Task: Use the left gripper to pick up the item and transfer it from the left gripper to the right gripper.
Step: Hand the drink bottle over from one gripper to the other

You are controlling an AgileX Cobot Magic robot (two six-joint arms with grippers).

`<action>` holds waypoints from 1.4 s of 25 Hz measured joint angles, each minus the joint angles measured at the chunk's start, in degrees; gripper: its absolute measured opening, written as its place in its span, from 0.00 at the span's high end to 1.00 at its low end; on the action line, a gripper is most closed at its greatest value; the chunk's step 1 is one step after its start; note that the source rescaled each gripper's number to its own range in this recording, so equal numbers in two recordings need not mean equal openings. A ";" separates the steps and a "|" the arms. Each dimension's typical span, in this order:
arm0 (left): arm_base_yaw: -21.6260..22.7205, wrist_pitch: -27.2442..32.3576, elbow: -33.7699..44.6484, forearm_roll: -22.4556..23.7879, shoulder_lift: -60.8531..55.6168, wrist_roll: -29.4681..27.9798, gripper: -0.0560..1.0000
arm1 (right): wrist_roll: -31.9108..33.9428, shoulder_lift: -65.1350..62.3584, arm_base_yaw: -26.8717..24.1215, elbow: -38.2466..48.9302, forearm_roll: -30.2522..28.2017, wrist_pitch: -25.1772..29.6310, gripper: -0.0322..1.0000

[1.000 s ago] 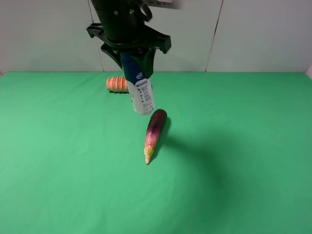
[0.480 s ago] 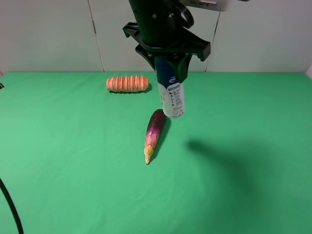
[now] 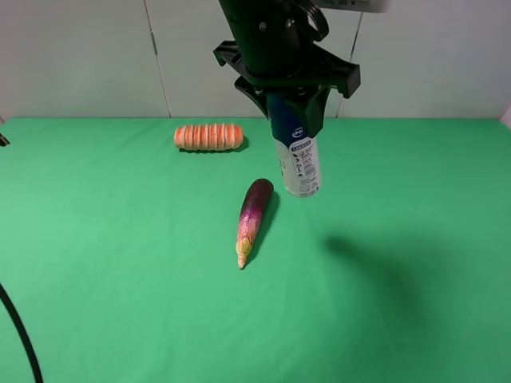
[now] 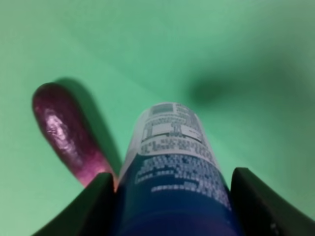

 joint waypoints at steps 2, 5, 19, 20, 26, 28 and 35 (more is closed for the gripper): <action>0.00 -0.50 0.00 -1.42 0.00 0.63 0.94 | 0.00 0.00 0.00 0.00 0.00 0.00 0.00; 0.00 -1.57 0.00 -4.40 0.05 1.89 0.94 | 0.00 0.00 0.00 0.00 0.00 0.00 0.00; 0.00 -6.71 0.00 -10.20 0.17 2.92 0.94 | 0.00 0.00 0.00 0.00 0.49 -0.07 0.00; 0.23 -6.84 0.00 -10.27 0.17 2.92 0.94 | 0.00 0.00 0.00 0.00 0.71 -0.07 0.00; 4.15 -6.91 0.00 -15.47 0.17 3.51 0.94 | -3.62 4.23 0.00 0.00 4.27 -0.07 0.00; 5.90 -6.95 0.00 -17.75 0.17 4.70 0.94 | -6.65 7.71 0.00 -0.23 6.19 -0.35 0.00; 11.16 -6.84 0.00 -25.97 0.17 9.49 0.94 | -20.36 18.45 0.19 -1.78 14.40 -11.52 0.00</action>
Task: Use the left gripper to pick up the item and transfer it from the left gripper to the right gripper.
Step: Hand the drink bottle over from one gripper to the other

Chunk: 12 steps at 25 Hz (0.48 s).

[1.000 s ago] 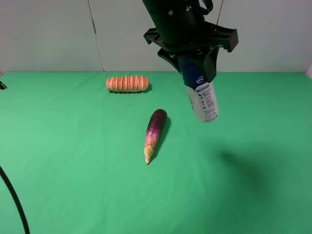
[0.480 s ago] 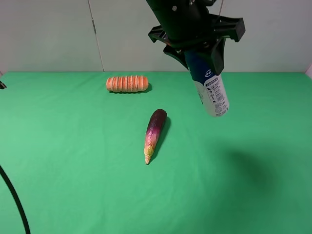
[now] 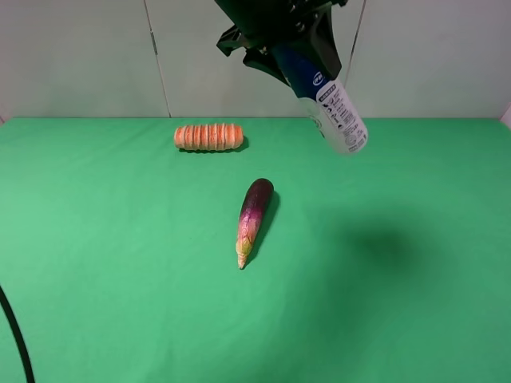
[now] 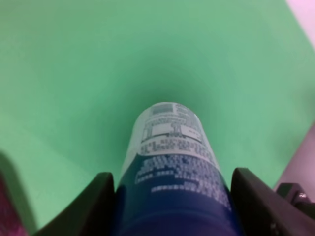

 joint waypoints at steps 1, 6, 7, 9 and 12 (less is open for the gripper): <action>0.31 0.06 0.00 -0.69 0.00 0.51 0.94 | -2.38 1.62 0.41 0.00 1.11 -2.11 0.00; 0.81 0.26 0.00 -3.09 0.00 1.96 0.94 | -12.49 9.75 5.27 -0.05 5.92 -11.04 0.00; 0.81 0.26 0.00 -3.21 0.00 2.07 0.94 | -13.50 11.71 6.60 -0.05 6.48 -12.41 0.00; 0.81 0.26 0.00 -3.27 0.00 2.14 0.94 | -14.81 15.29 9.05 -0.05 6.85 -14.90 0.00; 0.81 0.26 0.00 -3.22 0.00 2.22 0.94 | -15.33 20.46 12.68 -0.05 7.09 -19.50 0.00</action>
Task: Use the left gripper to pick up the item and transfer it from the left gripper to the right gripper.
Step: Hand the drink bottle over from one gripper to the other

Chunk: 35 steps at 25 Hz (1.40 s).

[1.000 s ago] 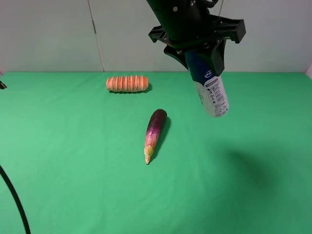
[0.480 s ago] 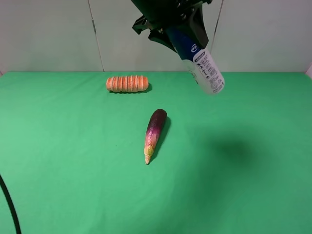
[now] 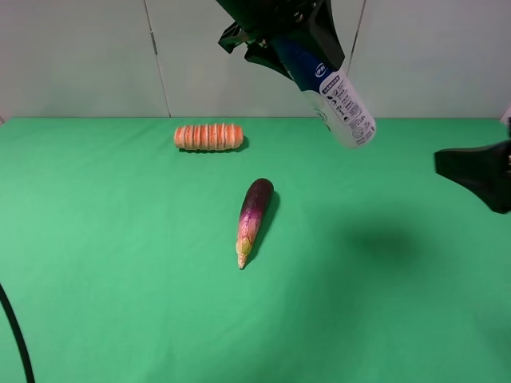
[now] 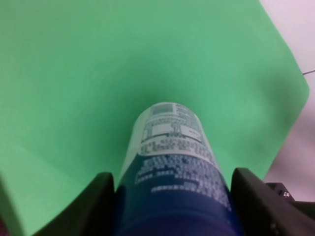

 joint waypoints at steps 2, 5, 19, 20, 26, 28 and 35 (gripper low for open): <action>0.00 0.00 0.00 -0.28 0.00 0.03 0.94 | -0.55 3.34 2.47 0.00 0.06 -3.49 0.00; 0.00 0.00 0.00 -0.88 0.00 0.14 0.94 | -2.72 7.46 5.76 0.00 0.12 -8.77 0.00; 0.00 0.87 0.00 -1.07 0.00 0.44 0.94 | -4.27 26.49 14.93 -8.59 0.18 -20.23 0.00; 0.00 0.93 0.00 -1.07 0.00 0.44 0.94 | -4.40 27.76 14.93 -9.51 0.18 -20.23 0.00; 0.00 0.76 0.00 -1.07 0.00 0.49 0.94 | -4.40 33.68 14.93 -12.46 0.18 -21.01 0.00; 0.00 0.81 0.00 -1.07 0.00 0.49 0.94 | -4.40 35.00 14.93 -12.55 0.18 -21.73 0.00; 0.00 0.61 0.00 -1.07 0.00 0.49 0.94 | -4.41 36.37 14.93 -12.61 0.18 -23.28 0.00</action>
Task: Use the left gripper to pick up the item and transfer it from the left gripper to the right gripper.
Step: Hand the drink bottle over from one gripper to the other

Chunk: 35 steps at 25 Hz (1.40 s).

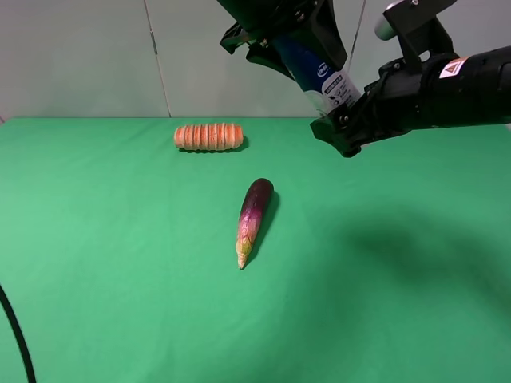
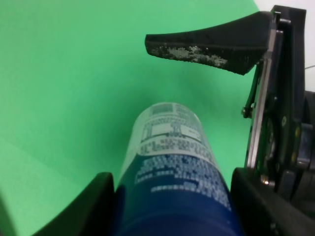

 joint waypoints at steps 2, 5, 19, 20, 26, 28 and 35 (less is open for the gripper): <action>0.00 -0.06 0.00 0.00 0.00 0.00 0.94 | 0.00 0.10 0.00 0.00 0.00 -0.17 0.00; 0.00 -0.13 0.00 0.00 0.00 0.00 0.94 | 0.00 0.10 0.00 0.00 0.00 -0.27 0.00; 0.00 -2.11 -0.06 -0.71 0.00 0.00 0.94 | -1.19 0.10 0.23 0.00 1.46 -0.27 0.66; 0.00 -2.11 -0.06 -0.71 0.00 0.00 0.94 | -1.41 0.12 0.23 0.00 1.34 -0.27 0.66; 0.00 -2.17 -0.06 -0.71 0.00 0.11 0.94 | -1.47 0.16 0.23 0.00 1.29 -0.27 0.66; 0.00 -2.17 -0.06 -0.71 0.00 0.16 0.94 | -1.47 0.16 0.23 0.00 1.28 -0.27 0.66; 0.00 -2.17 -0.06 -0.71 0.00 0.16 0.94 | -1.52 0.16 0.23 0.00 1.23 -0.27 0.66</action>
